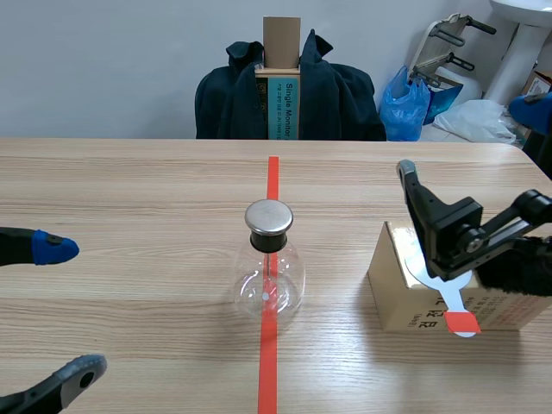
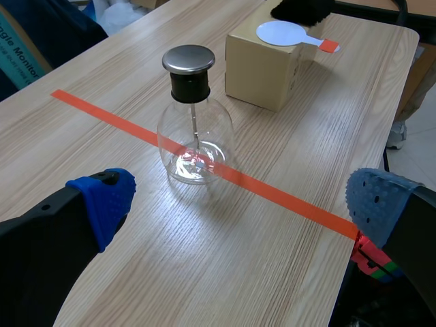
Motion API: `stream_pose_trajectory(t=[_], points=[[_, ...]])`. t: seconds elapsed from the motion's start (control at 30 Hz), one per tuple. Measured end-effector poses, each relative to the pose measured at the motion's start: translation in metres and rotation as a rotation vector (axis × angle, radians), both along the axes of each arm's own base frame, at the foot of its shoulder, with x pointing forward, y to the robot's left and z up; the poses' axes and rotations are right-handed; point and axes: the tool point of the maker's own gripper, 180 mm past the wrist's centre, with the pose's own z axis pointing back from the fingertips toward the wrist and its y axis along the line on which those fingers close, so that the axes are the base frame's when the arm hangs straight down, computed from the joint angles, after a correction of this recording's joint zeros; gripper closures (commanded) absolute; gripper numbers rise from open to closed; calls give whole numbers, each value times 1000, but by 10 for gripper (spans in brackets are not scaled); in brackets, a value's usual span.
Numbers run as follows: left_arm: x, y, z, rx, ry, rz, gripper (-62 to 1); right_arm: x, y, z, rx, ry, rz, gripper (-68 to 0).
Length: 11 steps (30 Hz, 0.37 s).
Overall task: Do the electroscope experiment.
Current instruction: 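Return to the home posture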
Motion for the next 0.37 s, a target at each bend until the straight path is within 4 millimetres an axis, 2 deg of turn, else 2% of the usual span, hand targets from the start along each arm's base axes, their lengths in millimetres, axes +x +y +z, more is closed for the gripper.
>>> stream_pose_trajectory(t=[0.37], points=[[0,0,0,0,0,0,-623,-2,4,-2,0,12,22,-647]])
